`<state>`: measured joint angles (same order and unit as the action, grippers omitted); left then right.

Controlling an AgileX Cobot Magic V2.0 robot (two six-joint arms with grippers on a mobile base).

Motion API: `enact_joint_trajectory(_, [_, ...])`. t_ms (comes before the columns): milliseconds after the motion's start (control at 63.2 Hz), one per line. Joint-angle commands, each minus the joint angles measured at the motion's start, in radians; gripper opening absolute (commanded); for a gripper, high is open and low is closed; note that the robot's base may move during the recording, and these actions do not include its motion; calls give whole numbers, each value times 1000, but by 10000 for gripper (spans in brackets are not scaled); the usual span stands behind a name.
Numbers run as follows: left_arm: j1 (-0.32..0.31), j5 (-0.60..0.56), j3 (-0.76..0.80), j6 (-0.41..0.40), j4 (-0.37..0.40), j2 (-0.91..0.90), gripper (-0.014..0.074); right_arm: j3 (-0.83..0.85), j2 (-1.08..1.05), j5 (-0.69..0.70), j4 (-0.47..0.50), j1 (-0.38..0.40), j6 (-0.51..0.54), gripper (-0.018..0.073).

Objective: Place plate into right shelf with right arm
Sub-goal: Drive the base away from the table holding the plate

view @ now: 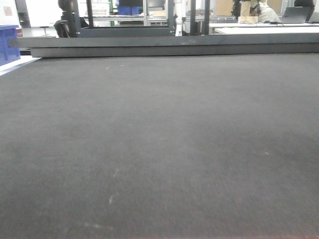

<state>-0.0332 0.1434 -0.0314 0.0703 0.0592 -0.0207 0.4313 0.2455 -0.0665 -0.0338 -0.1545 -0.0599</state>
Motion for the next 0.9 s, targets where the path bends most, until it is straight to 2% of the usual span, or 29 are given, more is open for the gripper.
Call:
enact_joint_trajectory(0, [-6, -84, -8, 3, 4, -2, -47, 29, 8, 105, -10, 6, 9, 54])
enact_joint_trajectory(886, [-6, -84, -8, 3, 4, -2, -47, 29, 8, 105, -10, 6, 9, 54])
